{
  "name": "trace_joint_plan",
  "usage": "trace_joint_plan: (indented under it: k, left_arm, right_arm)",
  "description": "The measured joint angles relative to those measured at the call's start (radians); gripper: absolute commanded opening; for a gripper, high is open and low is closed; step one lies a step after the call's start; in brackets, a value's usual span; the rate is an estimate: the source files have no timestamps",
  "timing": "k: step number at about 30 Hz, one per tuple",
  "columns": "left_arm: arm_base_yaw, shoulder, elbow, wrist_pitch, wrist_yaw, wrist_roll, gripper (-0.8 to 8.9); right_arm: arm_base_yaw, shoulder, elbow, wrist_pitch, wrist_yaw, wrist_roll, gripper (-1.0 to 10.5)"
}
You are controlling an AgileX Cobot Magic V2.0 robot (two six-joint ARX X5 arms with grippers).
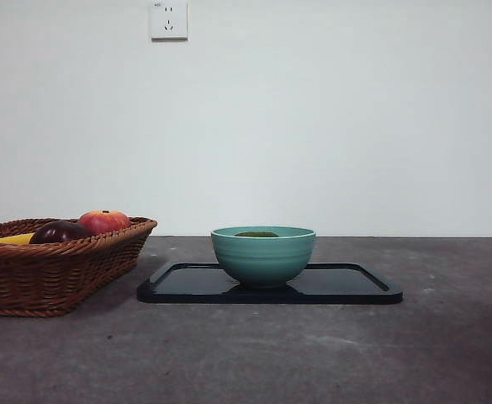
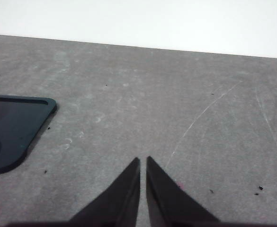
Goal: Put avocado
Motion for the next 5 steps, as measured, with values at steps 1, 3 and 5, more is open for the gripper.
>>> trace_joint_plan:
  k: [1, 3, 5]
  left_arm:
    - [0.0, 0.0, 0.0, 0.0, 0.0, 0.0, 0.24]
    - [0.0, 0.0, 0.0, 0.0, 0.0, 0.0, 0.24]
    - [0.0, 0.0, 0.0, 0.0, 0.0, 0.0, 0.24]
  right_arm:
    - [0.0, 0.0, 0.0, 0.0, 0.0, 0.0, 0.2]
    - [0.0, 0.0, 0.0, 0.0, 0.0, 0.0, 0.2]
    - [0.0, 0.0, 0.0, 0.0, 0.0, 0.0, 0.2]
